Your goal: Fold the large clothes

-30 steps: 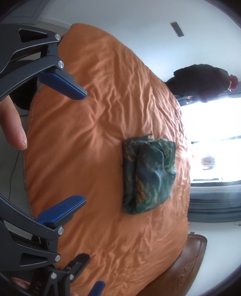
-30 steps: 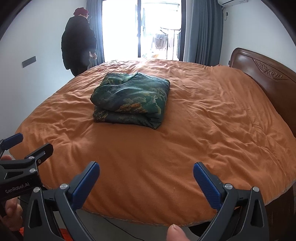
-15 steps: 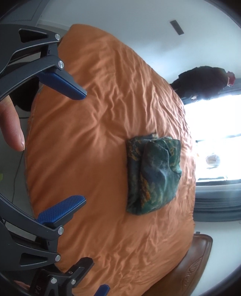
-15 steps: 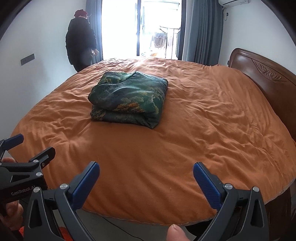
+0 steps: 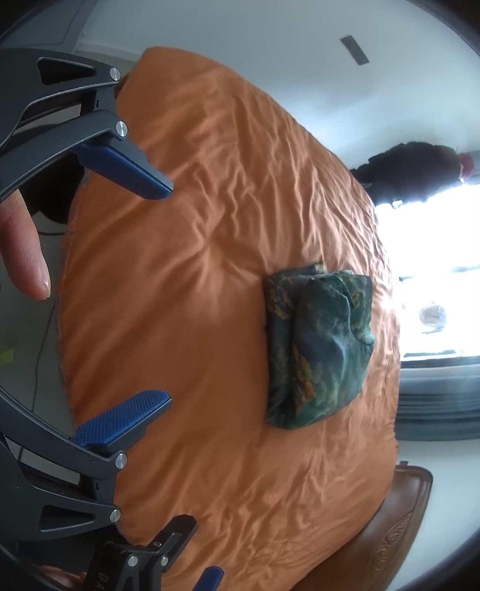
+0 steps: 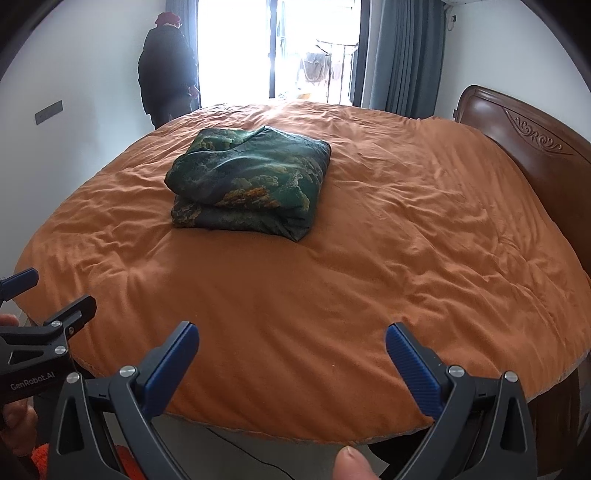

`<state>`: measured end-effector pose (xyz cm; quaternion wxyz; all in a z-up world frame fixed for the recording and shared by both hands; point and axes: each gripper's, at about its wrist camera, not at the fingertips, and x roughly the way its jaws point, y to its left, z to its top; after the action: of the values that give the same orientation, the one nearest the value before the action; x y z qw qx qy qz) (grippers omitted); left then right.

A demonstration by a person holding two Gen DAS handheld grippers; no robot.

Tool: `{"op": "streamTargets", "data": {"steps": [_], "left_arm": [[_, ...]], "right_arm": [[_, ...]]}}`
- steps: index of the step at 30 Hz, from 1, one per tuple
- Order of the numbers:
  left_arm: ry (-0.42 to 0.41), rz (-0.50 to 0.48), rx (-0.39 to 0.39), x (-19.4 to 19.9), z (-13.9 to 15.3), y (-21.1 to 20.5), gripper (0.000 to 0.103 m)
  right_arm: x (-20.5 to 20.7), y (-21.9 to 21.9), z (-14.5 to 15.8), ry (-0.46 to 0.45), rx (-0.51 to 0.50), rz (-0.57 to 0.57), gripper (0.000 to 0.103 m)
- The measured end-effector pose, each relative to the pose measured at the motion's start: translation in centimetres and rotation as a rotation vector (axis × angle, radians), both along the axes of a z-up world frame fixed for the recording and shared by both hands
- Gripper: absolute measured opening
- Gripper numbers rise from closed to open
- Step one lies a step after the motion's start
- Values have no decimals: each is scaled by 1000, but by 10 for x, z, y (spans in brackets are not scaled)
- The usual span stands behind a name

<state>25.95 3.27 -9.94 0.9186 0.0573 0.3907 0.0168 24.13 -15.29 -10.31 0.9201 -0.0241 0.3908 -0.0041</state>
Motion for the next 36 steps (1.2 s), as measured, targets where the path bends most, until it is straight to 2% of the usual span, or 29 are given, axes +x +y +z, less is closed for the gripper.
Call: {"op": "streamTargets", "data": {"steps": [10,14,20,31,36], "left_arm": [[1,19,4,-2,-3,3,102],[-12,19,14,1,5,2,102],[-72,27,27,6,28,2,102],[-70,24,6,14,35,5,102],[-63,25,8,16,32,5,102]], "right_arm": [[0,0,-1,-2,-9,-2,103],[3,1,-2,6,2,-6,103],[5,2,10,-28,-1,-11,103],[12,15,38,-82,5,10,103],[14,21,36,-71,1,17,103]]}}
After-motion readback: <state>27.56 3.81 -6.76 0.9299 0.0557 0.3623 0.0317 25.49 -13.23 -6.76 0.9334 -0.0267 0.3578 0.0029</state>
